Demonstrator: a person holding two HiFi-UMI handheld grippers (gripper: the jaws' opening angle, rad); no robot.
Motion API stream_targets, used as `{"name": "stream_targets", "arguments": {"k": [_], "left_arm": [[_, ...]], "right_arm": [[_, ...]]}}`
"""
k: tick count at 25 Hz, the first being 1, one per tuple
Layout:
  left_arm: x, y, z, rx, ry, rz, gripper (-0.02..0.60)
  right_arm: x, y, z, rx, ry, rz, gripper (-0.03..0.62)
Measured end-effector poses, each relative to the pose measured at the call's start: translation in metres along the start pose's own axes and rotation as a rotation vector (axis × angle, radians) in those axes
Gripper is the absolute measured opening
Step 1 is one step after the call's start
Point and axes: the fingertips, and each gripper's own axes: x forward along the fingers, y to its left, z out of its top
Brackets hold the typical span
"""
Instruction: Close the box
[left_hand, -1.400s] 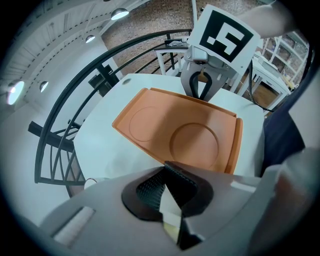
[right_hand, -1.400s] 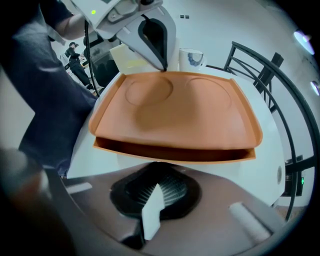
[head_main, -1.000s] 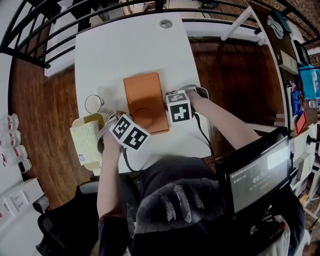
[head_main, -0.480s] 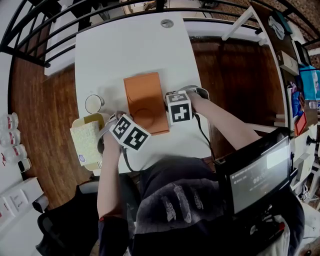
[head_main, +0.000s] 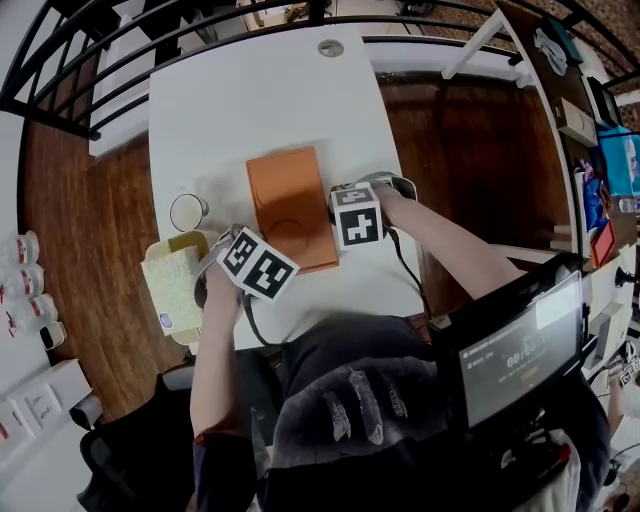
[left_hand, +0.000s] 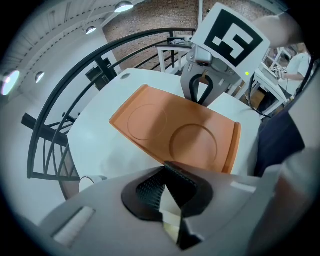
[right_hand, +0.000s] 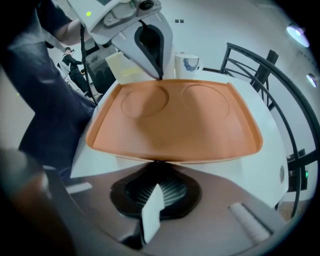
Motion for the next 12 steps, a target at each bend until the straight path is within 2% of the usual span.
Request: {"name": "stream_targets", "arguments": {"k": [6, 12], "left_arm": [[-0.001, -0.001, 0.001, -0.002, 0.005, -0.015, 0.012], [0.000, -0.001, 0.000, 0.007, 0.005, -0.013, 0.012]], "right_arm": [[-0.027, -0.002, 0.001, 0.046, -0.040, 0.008, 0.005], [-0.065, -0.003, -0.023, 0.072, -0.013, -0.014, 0.005]]}}
